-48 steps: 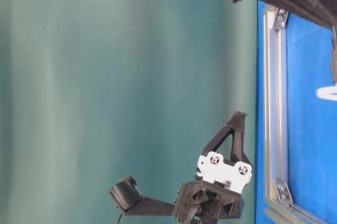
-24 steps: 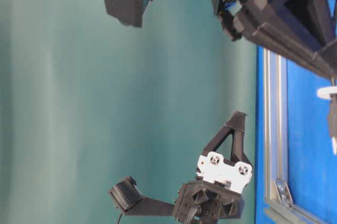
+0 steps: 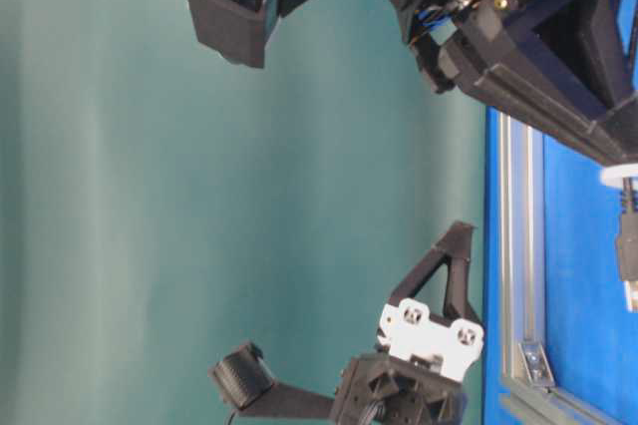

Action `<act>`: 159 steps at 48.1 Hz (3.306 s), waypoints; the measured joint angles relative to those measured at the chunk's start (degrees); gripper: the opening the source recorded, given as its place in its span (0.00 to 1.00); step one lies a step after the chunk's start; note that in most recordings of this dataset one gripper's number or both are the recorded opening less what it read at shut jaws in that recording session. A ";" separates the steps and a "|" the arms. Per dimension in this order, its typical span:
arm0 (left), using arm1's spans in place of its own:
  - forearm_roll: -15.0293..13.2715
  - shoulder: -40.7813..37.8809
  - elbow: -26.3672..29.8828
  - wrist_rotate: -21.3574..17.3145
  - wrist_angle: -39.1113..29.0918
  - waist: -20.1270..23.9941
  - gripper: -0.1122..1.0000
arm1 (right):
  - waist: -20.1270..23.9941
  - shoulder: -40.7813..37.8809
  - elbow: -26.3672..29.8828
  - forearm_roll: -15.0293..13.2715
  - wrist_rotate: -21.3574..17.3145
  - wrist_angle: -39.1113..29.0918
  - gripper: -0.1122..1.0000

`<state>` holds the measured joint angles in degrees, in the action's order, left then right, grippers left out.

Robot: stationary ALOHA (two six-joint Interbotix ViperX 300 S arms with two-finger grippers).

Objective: Insert the wire through the string loop located in the center.
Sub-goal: 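Push the USB plug leftward through the zip-tie loop with the right gripper, then move the left gripper open toward the plug emerging from the loop, then close the left gripper on the USB plug beyond the loop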

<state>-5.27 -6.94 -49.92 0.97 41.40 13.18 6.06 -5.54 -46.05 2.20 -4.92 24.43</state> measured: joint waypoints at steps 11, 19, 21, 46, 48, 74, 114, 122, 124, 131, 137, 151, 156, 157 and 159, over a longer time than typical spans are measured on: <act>-0.09 2.90 -2.29 0.00 -0.44 -6.33 0.10 | 0.00 0.00 0.00 0.00 0.00 -0.09 0.08; 0.00 3.87 -3.25 0.18 -1.05 -12.30 0.10 | 0.00 0.00 0.00 0.00 0.00 -0.09 0.08; 0.00 3.87 -3.25 0.62 -1.05 -13.45 0.10 | 0.00 0.09 0.00 0.00 0.00 0.00 0.08; 0.00 3.87 -2.72 4.57 -2.81 -17.67 0.10 | 0.00 0.00 0.00 -0.18 0.18 0.00 0.08; 0.00 3.87 -2.55 4.66 -3.52 -17.67 0.10 | 0.00 0.00 0.00 -0.18 0.18 0.00 0.08; 0.00 3.87 -2.20 5.71 -4.31 -18.63 0.93 | 0.00 0.00 0.00 -0.18 0.35 0.00 0.08; 0.00 -3.43 0.70 7.38 -4.57 -19.78 0.92 | 0.00 0.00 0.09 -0.26 0.35 0.00 0.08; 0.00 -3.43 0.70 7.38 -4.57 -19.78 0.92 | 0.00 0.00 0.09 -0.26 0.35 0.00 0.08; 0.00 -3.43 0.70 7.38 -4.57 -19.86 0.92 | 0.00 0.00 0.00 -0.26 0.35 -0.09 0.08; 0.00 -3.43 0.70 7.38 -4.57 -19.78 0.92 | 0.00 0.09 0.09 -0.26 0.35 0.00 0.08; -0.09 -3.43 0.70 7.38 -4.57 -19.78 0.92 | 0.00 0.00 0.09 -0.26 0.35 0.00 0.08; 0.00 -3.43 0.70 7.47 -4.57 -19.86 0.91 | 0.00 0.00 0.00 -0.26 0.35 -0.09 0.08; 0.00 -3.52 0.70 7.38 -4.57 -19.86 0.81 | 0.00 0.00 0.00 -0.26 0.35 0.00 0.08; -0.09 -3.43 0.70 7.38 -4.57 -19.86 0.77 | -0.09 0.00 0.00 -0.26 0.35 0.00 0.08; 0.00 -3.43 0.70 7.21 -4.57 -19.86 0.66 | 0.00 0.09 0.00 -0.26 0.35 0.00 0.08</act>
<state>-5.27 -10.37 -49.22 8.17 36.83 -6.68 6.06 -5.45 -46.05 1.93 -4.57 24.43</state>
